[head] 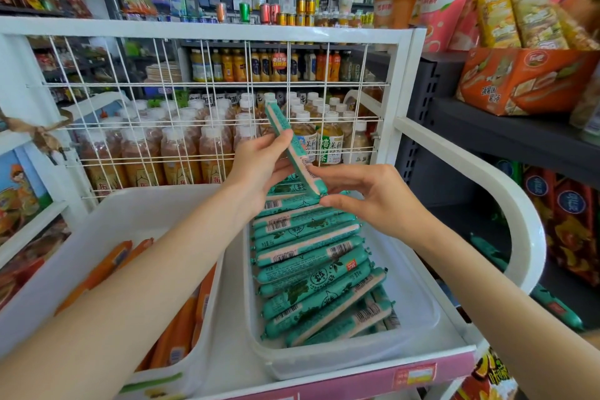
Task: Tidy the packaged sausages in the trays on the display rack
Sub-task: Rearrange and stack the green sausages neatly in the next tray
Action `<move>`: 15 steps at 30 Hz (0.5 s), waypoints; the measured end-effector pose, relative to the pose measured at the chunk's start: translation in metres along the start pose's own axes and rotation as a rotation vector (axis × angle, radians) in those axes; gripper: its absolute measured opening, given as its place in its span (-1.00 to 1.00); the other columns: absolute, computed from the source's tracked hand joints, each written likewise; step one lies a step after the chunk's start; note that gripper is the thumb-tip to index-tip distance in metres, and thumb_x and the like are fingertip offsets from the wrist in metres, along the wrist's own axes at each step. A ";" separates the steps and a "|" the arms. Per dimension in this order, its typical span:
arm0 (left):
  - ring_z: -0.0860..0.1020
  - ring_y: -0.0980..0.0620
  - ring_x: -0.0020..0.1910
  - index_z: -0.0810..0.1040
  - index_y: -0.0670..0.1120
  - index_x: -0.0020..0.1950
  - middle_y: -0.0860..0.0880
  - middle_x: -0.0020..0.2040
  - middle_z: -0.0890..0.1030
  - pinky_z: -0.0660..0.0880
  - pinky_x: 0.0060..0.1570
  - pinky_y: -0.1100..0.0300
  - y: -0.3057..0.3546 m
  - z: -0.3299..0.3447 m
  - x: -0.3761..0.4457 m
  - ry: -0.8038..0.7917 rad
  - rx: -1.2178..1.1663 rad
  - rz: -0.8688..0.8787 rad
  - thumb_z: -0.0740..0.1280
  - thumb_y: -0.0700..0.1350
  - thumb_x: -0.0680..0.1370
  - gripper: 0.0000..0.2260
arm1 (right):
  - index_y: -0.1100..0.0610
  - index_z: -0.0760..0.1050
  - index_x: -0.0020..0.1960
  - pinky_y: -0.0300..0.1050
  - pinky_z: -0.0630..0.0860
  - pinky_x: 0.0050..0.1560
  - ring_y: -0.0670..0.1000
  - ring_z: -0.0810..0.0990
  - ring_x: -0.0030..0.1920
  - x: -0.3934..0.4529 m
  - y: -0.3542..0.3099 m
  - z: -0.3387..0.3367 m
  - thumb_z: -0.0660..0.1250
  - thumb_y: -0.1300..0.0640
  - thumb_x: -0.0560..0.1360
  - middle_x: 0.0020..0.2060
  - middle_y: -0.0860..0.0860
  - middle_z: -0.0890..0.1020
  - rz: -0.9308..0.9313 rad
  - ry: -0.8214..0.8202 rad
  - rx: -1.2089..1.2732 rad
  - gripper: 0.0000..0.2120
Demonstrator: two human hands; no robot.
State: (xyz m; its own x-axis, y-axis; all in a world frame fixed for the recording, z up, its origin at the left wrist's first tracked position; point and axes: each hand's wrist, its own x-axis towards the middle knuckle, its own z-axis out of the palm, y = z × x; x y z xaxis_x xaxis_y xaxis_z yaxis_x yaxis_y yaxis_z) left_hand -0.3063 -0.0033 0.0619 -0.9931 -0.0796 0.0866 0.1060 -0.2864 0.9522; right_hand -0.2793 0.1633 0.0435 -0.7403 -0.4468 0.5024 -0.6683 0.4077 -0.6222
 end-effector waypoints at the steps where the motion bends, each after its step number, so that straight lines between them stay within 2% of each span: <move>1: 0.62 0.05 -0.21 0.55 -0.16 0.01 -0.08 -0.14 0.63 0.59 -0.25 0.28 -0.002 0.000 0.000 0.011 -0.017 -0.016 0.28 -0.16 0.55 -0.89 | 0.06 0.46 0.25 -0.19 0.53 0.13 -0.12 0.63 0.01 0.000 0.000 0.000 0.41 0.21 0.40 0.10 0.03 0.63 0.011 0.002 0.038 -0.57; 3: 0.63 0.04 -0.20 0.53 -0.21 0.04 -0.11 -0.13 0.63 0.59 -0.23 0.28 -0.005 -0.001 -0.001 0.024 -0.065 -0.058 0.28 -0.18 0.54 -0.86 | 0.05 0.45 0.24 -0.19 0.54 0.10 -0.08 0.63 0.02 -0.001 0.001 -0.001 0.35 0.30 0.44 0.06 0.04 0.63 0.059 0.043 0.176 -0.60; 5: 0.64 0.04 -0.19 0.52 -0.23 0.04 -0.13 -0.11 0.64 0.59 -0.24 0.30 -0.009 -0.006 -0.004 -0.016 -0.072 -0.093 0.29 -0.22 0.53 -0.87 | 0.06 0.46 0.21 -0.21 0.55 0.06 -0.11 0.64 -0.07 -0.002 0.004 -0.004 0.25 0.37 0.50 -0.01 0.03 0.64 0.149 0.170 0.305 -0.65; 7: 0.65 0.07 -0.22 0.53 -0.24 0.04 -0.13 -0.12 0.65 0.57 -0.25 0.33 -0.014 -0.013 -0.008 -0.058 0.070 -0.079 0.29 -0.26 0.52 -0.87 | 0.11 0.53 0.14 -0.20 0.56 0.04 -0.12 0.62 -0.13 -0.001 0.014 -0.010 0.14 0.40 0.54 -0.03 0.05 0.64 0.277 0.339 0.406 -0.68; 9: 0.64 0.09 -0.24 0.55 -0.20 0.03 -0.09 -0.15 0.65 0.57 -0.23 0.32 -0.019 -0.020 -0.011 -0.049 0.322 0.013 0.29 -0.25 0.52 -0.89 | 0.17 0.55 0.09 -0.19 0.57 0.00 -0.05 0.59 -0.11 -0.002 0.027 -0.015 0.08 0.40 0.56 0.02 0.11 0.62 0.387 0.427 0.463 -0.68; 11: 0.61 0.10 -0.27 0.57 -0.15 -0.03 -0.04 -0.21 0.64 0.55 -0.24 0.32 -0.024 -0.026 -0.013 -0.017 0.508 0.094 0.29 -0.20 0.53 -0.91 | 0.16 0.56 0.07 -0.20 0.55 -0.04 -0.03 0.56 -0.14 -0.003 0.038 -0.015 0.07 0.40 0.57 0.02 0.13 0.62 0.439 0.417 0.390 -0.68; 14: 0.56 0.10 -0.33 0.58 -0.11 -0.16 -0.02 -0.30 0.63 0.48 -0.32 0.32 -0.029 -0.032 -0.015 0.030 0.515 0.089 0.24 -0.16 0.57 -0.83 | 0.09 0.58 -0.04 -0.19 0.54 0.00 -0.02 0.56 -0.13 -0.003 0.052 -0.011 0.09 0.43 0.55 0.04 0.14 0.62 0.487 0.338 0.188 -0.63; 15: 0.57 0.10 -0.32 0.57 -0.08 -0.17 -0.01 -0.29 0.62 0.47 -0.30 0.33 -0.030 -0.033 -0.015 0.014 0.553 0.124 0.23 -0.16 0.57 -0.83 | 0.08 0.60 -0.06 -0.25 0.54 -0.01 -0.03 0.56 -0.13 -0.005 0.055 -0.009 0.10 0.43 0.54 0.07 0.11 0.61 0.501 0.280 0.100 -0.63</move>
State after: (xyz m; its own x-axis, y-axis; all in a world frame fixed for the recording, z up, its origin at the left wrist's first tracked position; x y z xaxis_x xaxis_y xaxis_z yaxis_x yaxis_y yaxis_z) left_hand -0.2927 -0.0246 0.0225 -0.9736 -0.0947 0.2076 0.1759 0.2682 0.9472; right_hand -0.3136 0.1948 0.0121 -0.9646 0.0138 0.2634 -0.2318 0.4320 -0.8716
